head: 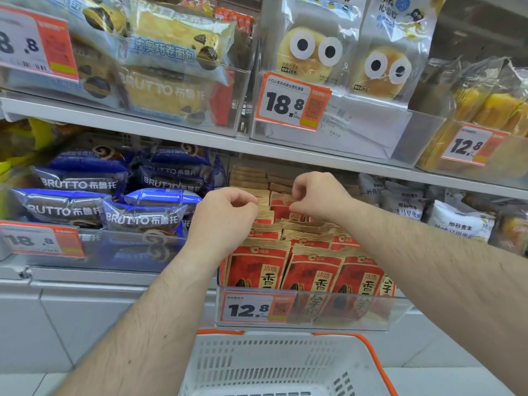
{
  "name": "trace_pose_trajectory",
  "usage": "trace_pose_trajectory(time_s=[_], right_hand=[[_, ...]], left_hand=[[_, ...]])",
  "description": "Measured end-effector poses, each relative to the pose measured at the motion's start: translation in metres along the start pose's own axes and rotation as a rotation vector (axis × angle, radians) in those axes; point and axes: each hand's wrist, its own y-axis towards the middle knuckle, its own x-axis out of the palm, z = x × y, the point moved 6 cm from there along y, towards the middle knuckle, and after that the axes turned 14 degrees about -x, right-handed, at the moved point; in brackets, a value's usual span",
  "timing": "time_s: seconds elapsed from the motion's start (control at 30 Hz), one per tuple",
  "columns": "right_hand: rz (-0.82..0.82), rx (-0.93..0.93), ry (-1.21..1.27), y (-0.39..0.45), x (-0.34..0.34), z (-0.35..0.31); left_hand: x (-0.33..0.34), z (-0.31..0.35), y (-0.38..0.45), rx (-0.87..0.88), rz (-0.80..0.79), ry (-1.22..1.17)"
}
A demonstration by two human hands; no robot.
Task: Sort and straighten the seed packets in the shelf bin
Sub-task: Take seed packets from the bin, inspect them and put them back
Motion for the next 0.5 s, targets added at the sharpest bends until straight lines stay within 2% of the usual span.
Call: trace_pose_trajectory(time_s=[0.1, 0.2, 0.33, 0.5], right_hand=[[-0.195, -0.03, -0.059, 0.005, 0.012, -0.007], [-0.254, -0.039, -0.082, 0.009, 0.015, -0.008], [-0.248, -0.038, -0.055, 0.01, 0.014, -0.004], [-0.137, -0.048, 0.156, 0.0, -0.005, 0.0]], left_hand=[[-0.001, 0.001, -0.001, -0.002, 0.005, -0.004], [0.0, 0.001, -0.001, -0.007, 0.001, -0.004], [-0.001, 0.0, -0.002, -0.01, -0.001, 0.002], [-0.001, 0.0, -0.002, -0.007, -0.003, -0.002]])
